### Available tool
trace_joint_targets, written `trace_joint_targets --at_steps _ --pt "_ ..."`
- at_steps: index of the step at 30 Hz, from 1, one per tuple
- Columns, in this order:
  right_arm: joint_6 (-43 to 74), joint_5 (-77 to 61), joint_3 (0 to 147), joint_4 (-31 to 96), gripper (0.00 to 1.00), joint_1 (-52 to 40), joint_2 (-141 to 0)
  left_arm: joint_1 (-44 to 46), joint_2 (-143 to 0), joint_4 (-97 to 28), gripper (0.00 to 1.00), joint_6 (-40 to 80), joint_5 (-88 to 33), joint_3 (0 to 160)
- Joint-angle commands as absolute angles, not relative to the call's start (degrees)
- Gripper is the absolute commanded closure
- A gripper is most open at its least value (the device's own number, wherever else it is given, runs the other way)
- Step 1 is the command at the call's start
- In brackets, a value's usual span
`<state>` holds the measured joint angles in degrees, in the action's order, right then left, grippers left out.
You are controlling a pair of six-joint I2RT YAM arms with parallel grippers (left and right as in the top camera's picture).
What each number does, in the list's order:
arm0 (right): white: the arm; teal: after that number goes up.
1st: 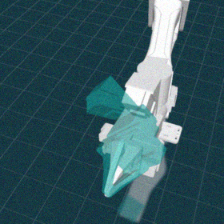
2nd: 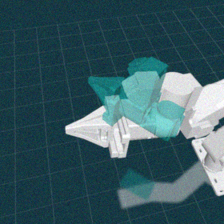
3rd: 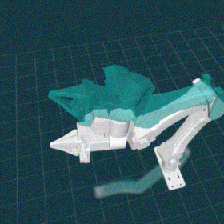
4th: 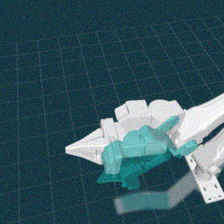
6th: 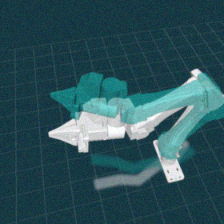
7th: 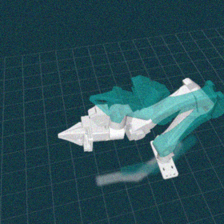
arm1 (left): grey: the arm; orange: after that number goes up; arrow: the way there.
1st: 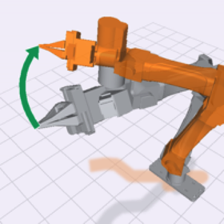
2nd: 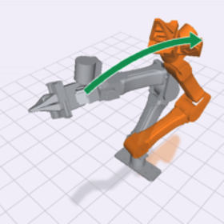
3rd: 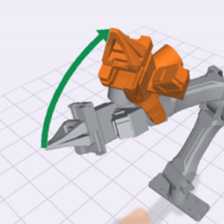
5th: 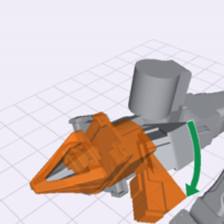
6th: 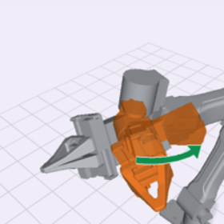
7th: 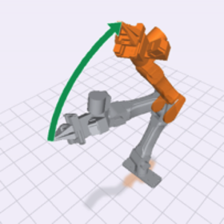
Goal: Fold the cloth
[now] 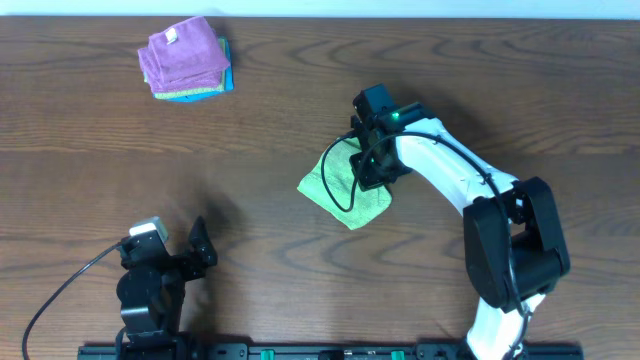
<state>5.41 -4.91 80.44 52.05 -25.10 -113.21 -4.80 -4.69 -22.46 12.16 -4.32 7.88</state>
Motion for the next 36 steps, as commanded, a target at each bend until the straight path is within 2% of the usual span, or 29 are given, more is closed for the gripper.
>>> trace_joint_targets --at_steps 1,7,12,19,26,31,36 --pt "5.06 -4.32 82.21 53.19 0.98 -25.08 -113.49 -4.67 -4.21 -22.65 0.05 12.23 -4.49 6.72" --pt "5.10 0.62 94.35 62.78 0.98 -25.06 -113.49 -4.67 -4.21 -22.65 0.05 12.21 -4.49 6.72" --pt "6.83 7.46 108.31 76.07 0.98 -25.10 -113.49 -4.67 -4.21 -22.65 0.05 12.21 -4.49 6.72" --pt "9.41 7.53 122.32 96.88 0.98 -25.10 -113.49 -4.67 -4.21 -22.65 0.05 12.23 -4.49 6.72" --pt "9.34 -0.03 122.32 97.32 0.99 -25.21 -108.97 -4.67 -4.21 -22.65 0.05 12.23 -4.49 6.72" --pt "10.98 7.92 122.32 97.30 0.98 -25.21 -106.69 -4.67 -4.21 -22.65 0.05 12.23 -4.49 6.72" --pt "11.97 9.28 121.80 95.61 0.98 -24.12 -99.00 -4.67 -4.21 -22.65 0.05 12.21 -4.49 6.72"
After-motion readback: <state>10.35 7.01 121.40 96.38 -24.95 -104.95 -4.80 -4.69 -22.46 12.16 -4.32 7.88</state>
